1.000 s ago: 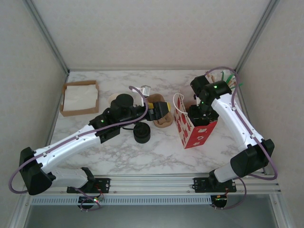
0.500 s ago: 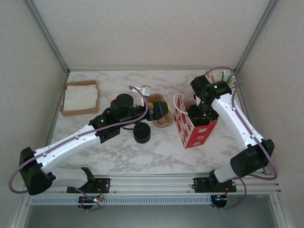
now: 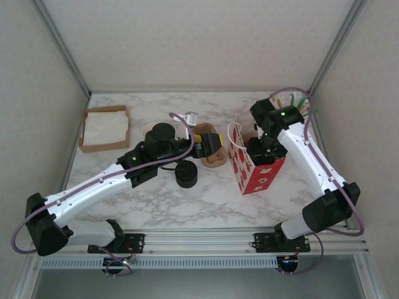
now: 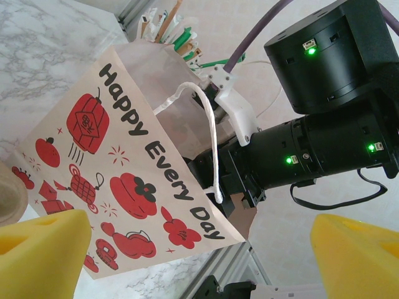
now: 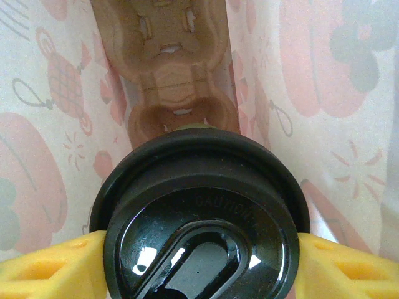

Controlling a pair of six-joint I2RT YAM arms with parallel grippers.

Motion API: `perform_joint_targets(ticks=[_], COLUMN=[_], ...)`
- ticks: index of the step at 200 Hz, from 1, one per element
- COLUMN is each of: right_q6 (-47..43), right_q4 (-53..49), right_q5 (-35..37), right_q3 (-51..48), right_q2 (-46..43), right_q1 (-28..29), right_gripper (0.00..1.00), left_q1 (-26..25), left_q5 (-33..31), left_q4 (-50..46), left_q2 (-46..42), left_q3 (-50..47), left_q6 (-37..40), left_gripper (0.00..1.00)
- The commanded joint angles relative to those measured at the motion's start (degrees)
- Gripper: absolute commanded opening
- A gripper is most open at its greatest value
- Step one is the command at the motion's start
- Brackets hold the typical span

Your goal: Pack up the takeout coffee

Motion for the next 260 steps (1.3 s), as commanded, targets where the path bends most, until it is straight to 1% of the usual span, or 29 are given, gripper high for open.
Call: perform_joint_targets(ticks=[1, 82, 125, 193, 232, 260], right_q6=[-0.7, -0.7, -0.7, -0.9, -0.9, -1.1], right_q4=[0.4, 0.6, 0.4, 0.3, 0.4, 0.3], right_q5=[-1.3, -1.9, -1.7, -1.3, -1.3, -1.3], right_q3=[-0.8, -0.7, -0.6, -0.4, -0.1, -0.1], right_q2=[-0.2, 0.2, 0.3, 0.2, 0.7, 1.1], right_q1=[-0.4, -0.4, -0.5, -0.6, -0.8, -1.0], right_gripper=[0.69, 0.69, 0.69, 0.69, 0.69, 0.69], left_q1=[-0.6, -0.6, -0.7, -2.7, -3.8, -3.9], left_q5=[-0.4, -0.2, 2.5, 2.8, 2.8, 2.4], left_q4=[1.0, 1.6, 1.5, 1.9, 2.9, 3.1], left_q2=[0.1, -0.1, 1.5, 3.5, 4.8, 5.5], left_q3=[0.6, -0.4, 0.2, 2.2, 2.9, 3.4], left_q6=[0.6, 0.3, -0.1, 0.2, 0.2, 0.6], left_gripper=[0.91, 0.91, 0.91, 0.90, 0.88, 0.82])
